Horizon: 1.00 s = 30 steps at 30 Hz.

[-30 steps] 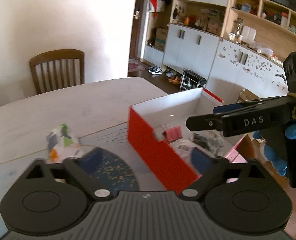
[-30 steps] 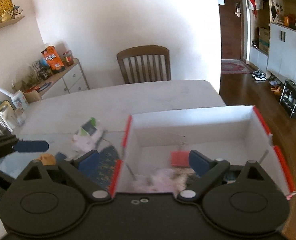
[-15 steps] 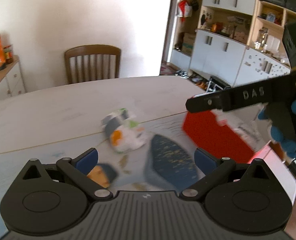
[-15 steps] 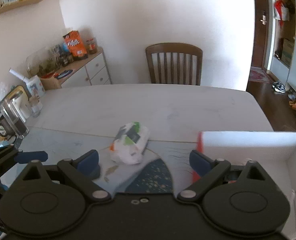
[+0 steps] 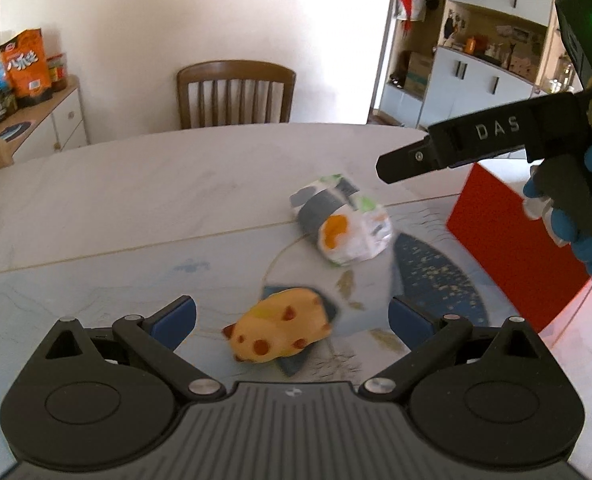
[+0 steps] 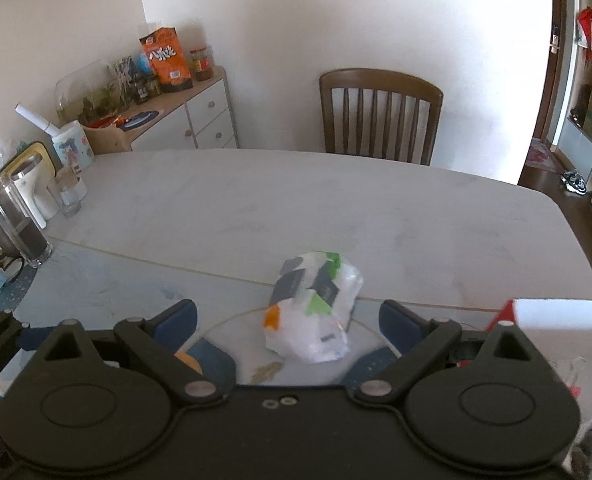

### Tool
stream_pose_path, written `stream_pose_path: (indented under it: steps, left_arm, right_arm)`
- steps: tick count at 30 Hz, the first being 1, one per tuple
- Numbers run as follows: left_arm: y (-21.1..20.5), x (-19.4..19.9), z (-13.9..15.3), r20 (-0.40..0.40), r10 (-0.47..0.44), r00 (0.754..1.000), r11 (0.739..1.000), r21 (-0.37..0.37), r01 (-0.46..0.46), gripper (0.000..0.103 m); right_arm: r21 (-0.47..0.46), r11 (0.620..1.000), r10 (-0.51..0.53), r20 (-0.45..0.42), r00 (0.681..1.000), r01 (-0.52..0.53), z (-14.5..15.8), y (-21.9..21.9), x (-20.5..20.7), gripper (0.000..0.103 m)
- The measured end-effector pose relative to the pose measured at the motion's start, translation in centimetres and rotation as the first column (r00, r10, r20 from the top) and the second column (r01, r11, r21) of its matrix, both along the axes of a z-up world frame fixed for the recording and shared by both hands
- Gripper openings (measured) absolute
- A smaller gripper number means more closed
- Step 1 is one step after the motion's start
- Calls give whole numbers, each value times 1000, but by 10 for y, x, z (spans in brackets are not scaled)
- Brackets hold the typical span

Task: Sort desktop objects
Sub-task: 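Move both empty tools back toward the yellow toy and white-green bag, then grasp the yellow spotted toy with left tool while right grasps white-green bag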

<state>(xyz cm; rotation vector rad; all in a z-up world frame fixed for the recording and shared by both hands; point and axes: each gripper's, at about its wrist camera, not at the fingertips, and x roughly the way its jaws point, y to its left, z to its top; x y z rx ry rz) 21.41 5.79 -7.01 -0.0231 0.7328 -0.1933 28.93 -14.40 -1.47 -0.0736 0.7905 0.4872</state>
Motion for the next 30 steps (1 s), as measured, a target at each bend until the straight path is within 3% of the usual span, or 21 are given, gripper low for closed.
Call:
stream_pose_path:
  steps: [12,21,30]
  left_arm:
    - [9,19,-33,-61,19,998,1000,-14,-20,103]
    - [-3,40,-45,-109,7,994,999,-43,-12,103]
    - [-5,56,-61,-190,73,979,995,-47,-83,103]
  right_arm:
    - [-42,999,9,-28,1000,-10,-28,36,36,98]
    - [-90,996,-33,-86,996,25,-62,37,60,98]
    - [-102,994,-47,-126,991,34,-84,42,77,98]
